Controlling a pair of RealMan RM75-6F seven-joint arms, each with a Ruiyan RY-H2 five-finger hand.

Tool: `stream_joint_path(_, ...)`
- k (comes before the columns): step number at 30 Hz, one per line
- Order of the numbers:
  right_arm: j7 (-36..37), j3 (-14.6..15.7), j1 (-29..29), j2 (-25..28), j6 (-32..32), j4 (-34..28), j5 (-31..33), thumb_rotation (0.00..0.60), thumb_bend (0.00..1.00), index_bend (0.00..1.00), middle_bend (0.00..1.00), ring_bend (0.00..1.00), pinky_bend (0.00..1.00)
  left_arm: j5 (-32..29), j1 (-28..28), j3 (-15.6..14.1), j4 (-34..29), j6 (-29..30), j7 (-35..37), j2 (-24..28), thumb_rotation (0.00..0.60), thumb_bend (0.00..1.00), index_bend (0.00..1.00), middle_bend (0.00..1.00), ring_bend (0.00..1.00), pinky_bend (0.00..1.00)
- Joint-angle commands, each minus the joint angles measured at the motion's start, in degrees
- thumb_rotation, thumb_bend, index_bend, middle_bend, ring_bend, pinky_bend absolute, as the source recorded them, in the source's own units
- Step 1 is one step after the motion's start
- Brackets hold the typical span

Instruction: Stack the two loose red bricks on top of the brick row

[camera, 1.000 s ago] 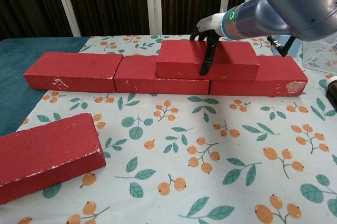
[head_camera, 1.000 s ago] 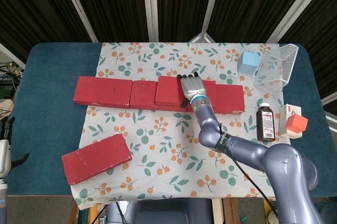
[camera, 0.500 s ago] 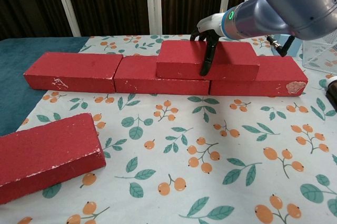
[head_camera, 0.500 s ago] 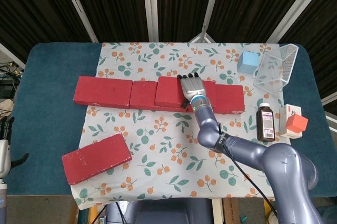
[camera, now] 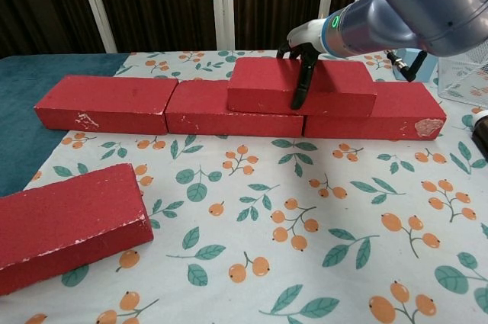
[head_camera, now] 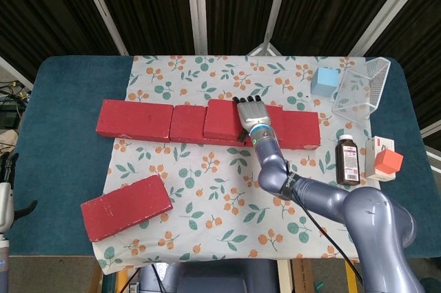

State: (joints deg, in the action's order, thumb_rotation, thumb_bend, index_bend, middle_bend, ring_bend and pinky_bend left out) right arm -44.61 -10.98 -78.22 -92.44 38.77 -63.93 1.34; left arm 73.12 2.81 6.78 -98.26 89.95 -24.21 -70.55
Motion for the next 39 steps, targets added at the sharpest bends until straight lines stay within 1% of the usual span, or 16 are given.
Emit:
stream_joint_path(1,-0.1,0.1,0.0,0.1,-0.2,0.0,0.2,0.6,0.05,0.04,0.14,0.07,0.0,0.0,0.0,0.0,0.0,0.0,0.0,0.0,0.6,0.0,0.05,0.03,0.0,0.1)
stream_joint_path(8,-0.3,0.2,-0.3,0.4,-0.2,-0.3,0.7,0.6,0.05,0.0,0.12,0.06,0.0,-0.1,0.0,0.0,0.0,0.0,-0.2,-0.1,0.6,0.0,0.04,0.03,0.0,0.1)
stream_joint_path(21,-0.3,0.1,-0.4,1.5,0.7,-2.4,0.7,0.6,0.05,0.0,0.11,0.04,0.0,-0.3,0.1,0.0,0.0,-0.1,-0.3,-0.1,0.6,0.0,0.04,0.03,0.0,0.1)
stream_joint_path(26,-0.9,0.4,-0.7,2.1,0.4,-3.1,1.7,0.6,0.05,0.0,0.07,0.01,0.0,-0.2,0.1,0.0,0.0,0.1,-0.3,-0.1,0.6,0.0,0.04,0.02,0.0,0.1)
stream_joint_path(32,-0.4,-0.1,-0.9,2.8,0.8,-4.1,1.9,0.6,0.06,0.0,0.01,0.0,0.0,-0.3,0.1,-0.1,0.0,0.0,-0.6,-0.2,0.6,0.0,0.04,0.02,0.0,0.1)
stream_joint_path(39,0.4,-0.8,-0.7,4.6,1.8,-6.5,1.3,0.6,0.05,0.0,0.0,0.0,0.0,-0.3,0.1,0.0,-0.1,0.1,-0.5,-0.2,0.6,0.0,0.04,0.02,0.0,0.1)
